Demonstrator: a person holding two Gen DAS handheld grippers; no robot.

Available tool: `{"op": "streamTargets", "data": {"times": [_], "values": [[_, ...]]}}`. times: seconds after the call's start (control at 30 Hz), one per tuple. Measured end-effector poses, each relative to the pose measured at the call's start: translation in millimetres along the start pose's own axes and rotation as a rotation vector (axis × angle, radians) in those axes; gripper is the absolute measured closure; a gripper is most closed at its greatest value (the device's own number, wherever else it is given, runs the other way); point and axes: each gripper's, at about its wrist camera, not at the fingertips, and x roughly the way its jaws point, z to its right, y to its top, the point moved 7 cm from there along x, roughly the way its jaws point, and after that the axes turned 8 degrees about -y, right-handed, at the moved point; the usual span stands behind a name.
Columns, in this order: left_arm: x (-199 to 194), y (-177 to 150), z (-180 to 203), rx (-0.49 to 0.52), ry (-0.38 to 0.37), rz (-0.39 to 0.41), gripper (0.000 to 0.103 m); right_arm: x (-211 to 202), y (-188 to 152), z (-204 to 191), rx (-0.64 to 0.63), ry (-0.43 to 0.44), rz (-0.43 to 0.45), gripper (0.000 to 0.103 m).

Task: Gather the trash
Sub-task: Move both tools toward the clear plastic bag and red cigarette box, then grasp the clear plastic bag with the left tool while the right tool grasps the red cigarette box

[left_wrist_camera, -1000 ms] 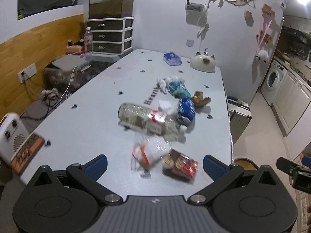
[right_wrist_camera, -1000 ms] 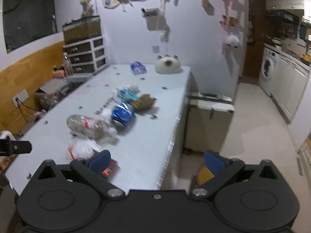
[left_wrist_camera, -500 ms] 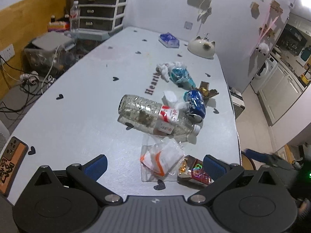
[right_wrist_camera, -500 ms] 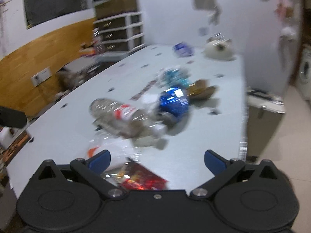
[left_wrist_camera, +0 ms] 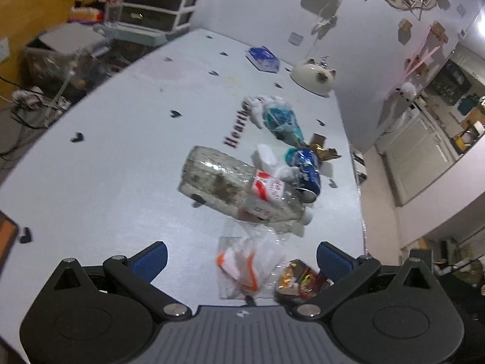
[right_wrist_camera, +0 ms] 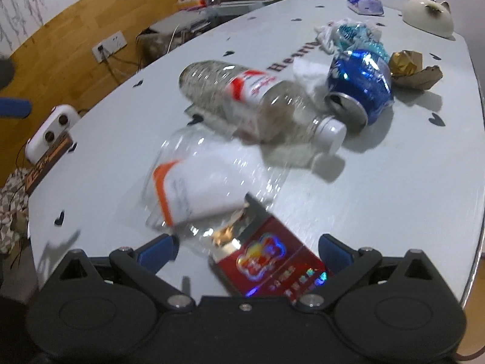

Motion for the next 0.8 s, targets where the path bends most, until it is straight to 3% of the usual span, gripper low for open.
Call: {"op": "streamTargets", "data": {"times": [0.2,0.27,0.33,0.47,0.8], "values": [[35,-2,6,0.037,-0.053,-0.080,0.001,-13,-27,-17,0.055,0.006,-0.036,0.002],[48,-3,9,0.063,-0.076,-0.100,0.005,-17,-33,-21,0.077,-0.008,-0.030,0.011],[64,-6,11,0.080,-0.092,-0.131,0.016,-21,-35,-23,0.103,-0.026,-0.019,0.014],[94,-12,10,0.092,-0.106,-0.171,0.027,-22,-35,-20,0.154,-0.081,0.001,0.023],[150,-29,-7,-0.008,-0.115,-0.235,0.052,-5,-24,-17,0.172,-0.148,-0.014,0.044]]}}
